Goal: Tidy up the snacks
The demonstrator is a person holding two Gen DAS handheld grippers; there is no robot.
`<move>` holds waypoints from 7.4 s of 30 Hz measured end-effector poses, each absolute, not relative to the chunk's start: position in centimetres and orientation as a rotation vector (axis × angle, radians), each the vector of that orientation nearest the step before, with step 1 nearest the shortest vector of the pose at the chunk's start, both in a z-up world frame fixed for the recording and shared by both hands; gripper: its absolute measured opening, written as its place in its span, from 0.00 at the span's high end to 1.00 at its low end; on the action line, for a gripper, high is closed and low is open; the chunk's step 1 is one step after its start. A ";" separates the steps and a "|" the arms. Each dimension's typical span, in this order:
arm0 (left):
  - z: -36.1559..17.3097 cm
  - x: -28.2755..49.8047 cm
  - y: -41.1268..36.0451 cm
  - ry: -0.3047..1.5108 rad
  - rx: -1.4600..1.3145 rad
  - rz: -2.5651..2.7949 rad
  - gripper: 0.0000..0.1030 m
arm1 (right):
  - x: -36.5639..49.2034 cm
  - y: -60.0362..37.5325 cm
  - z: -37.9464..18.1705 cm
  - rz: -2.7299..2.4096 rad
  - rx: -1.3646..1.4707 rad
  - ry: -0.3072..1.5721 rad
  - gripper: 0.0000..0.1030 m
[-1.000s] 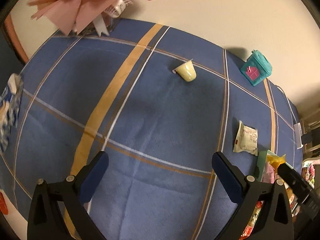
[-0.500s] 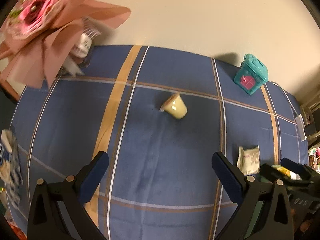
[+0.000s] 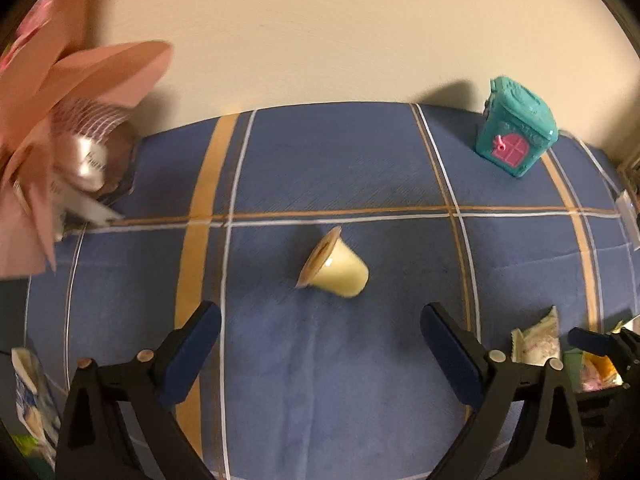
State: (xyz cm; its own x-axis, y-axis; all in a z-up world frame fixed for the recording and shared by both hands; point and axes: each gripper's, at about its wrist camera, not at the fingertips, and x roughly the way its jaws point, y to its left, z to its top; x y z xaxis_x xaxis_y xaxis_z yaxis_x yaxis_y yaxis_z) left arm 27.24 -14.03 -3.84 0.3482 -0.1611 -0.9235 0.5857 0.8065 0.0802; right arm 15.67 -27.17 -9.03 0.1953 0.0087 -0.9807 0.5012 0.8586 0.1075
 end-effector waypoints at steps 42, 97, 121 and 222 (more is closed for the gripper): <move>-5.7 23.7 -11.0 1.207 0.283 -0.332 0.62 | 13.1 -26.2 -8.5 -0.331 0.485 1.323 0.43; 0.6 -5.0 -16.9 1.175 0.183 -0.702 0.62 | -14.8 -28.9 -0.5 -0.649 0.646 1.060 0.43; -2.5 -4.5 -17.4 1.325 0.135 -0.727 0.55 | -14.8 -30.2 -2.5 -0.684 0.710 1.118 0.39; 3.0 -6.2 -6.8 1.046 0.356 -0.325 0.01 | -16.8 -21.5 0.3 -0.591 0.420 1.020 0.00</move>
